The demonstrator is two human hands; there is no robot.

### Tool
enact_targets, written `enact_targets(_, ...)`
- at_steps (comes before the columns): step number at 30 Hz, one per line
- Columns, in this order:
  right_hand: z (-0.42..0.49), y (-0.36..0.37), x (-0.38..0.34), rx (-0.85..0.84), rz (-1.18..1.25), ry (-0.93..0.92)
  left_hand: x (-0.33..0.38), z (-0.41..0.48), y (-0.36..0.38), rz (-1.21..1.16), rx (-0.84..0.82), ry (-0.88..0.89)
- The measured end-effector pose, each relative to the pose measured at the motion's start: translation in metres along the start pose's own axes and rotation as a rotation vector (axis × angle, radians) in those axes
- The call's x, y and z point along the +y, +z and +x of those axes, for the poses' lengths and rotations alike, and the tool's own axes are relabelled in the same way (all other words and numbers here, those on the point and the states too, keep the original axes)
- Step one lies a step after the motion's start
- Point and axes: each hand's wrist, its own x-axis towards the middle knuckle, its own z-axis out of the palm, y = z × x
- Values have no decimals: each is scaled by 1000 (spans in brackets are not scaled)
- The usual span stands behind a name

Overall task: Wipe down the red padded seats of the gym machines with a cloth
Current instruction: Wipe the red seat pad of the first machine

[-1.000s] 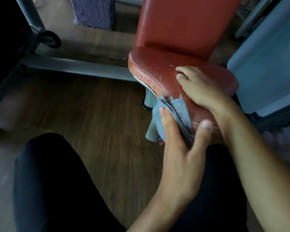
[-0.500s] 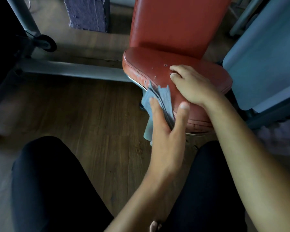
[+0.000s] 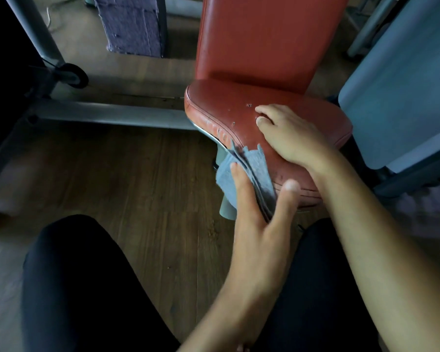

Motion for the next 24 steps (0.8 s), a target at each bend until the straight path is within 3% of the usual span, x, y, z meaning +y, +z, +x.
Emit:
enact_targets(6, 1, 0, 1, 0, 2, -4, 4, 8, -3, 13, 2, -89)
enact_targets(16, -1, -1, 2, 10, 5, -15, 3, 6, -3, 102, -12, -39)
enact_targets(20, 0, -2, 5, 93, 135, -9, 5, -5, 4, 435, 27, 41)
enact_targets(24, -6, -12, 14, 212, 595, 48, 22, 11, 5, 832, -63, 161)
